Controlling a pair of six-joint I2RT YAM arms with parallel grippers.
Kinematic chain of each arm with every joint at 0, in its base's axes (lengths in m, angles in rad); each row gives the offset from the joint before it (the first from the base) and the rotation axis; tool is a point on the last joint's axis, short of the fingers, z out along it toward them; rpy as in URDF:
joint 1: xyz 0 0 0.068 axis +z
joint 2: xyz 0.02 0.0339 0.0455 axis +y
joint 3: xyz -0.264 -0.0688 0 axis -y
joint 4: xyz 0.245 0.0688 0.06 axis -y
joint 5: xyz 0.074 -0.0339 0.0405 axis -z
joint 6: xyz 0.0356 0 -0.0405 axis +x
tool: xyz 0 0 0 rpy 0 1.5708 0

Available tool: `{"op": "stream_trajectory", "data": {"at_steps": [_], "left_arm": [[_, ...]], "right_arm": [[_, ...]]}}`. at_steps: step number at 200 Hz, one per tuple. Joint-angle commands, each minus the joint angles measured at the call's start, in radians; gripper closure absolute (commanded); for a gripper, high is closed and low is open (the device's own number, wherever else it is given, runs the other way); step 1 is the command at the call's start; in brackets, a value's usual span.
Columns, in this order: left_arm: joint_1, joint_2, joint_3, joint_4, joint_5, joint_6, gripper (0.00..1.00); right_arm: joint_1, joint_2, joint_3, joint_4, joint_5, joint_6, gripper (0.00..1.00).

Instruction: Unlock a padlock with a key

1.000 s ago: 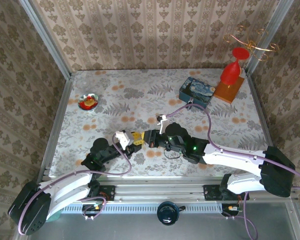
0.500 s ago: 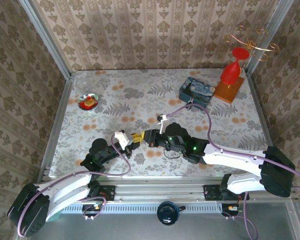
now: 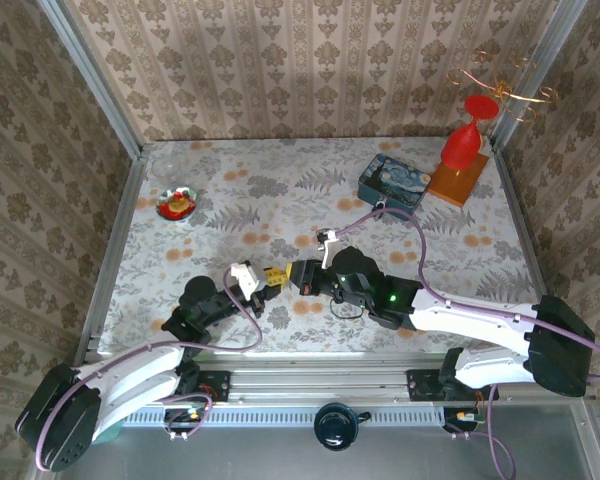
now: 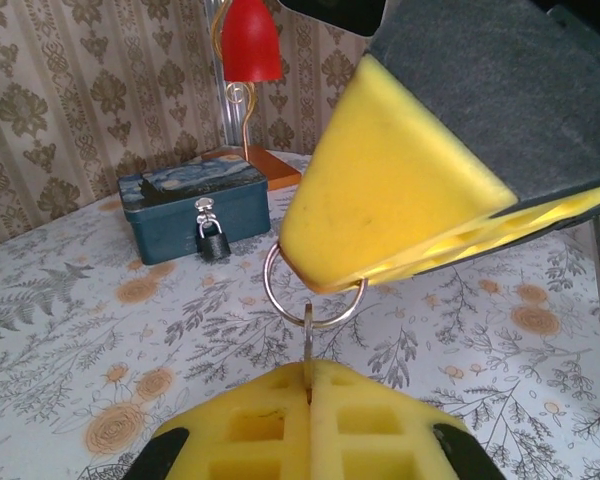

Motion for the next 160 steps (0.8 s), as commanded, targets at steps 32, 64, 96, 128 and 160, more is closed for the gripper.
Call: {"op": "stream_trajectory", "data": {"at_steps": [32, 64, 96, 128, 160], "left_arm": [[0.008, 0.027, 0.026, -0.042, 0.039, 0.024, 0.93], [0.009, 0.029, 0.027, -0.046, 0.042, 0.028, 0.94], [0.008, 0.029, 0.027, -0.054, 0.044, 0.031, 0.90], [0.009, 0.032, 0.032, -0.057, 0.051, 0.032, 0.90], [0.009, 0.033, 0.034, -0.060, 0.052, 0.031, 0.98]], "right_arm": [[-0.004, -0.038, -0.005, 0.024, 0.073, 0.014, 1.00], [-0.007, -0.046, -0.011, 0.016, 0.078, 0.016, 1.00], [-0.010, -0.057, -0.026, 0.021, 0.088, 0.022, 1.00], [-0.012, -0.059, -0.027, 0.022, 0.086, 0.022, 1.00], [-0.012, -0.052, -0.030, 0.022, 0.082, 0.029, 1.00]]}}
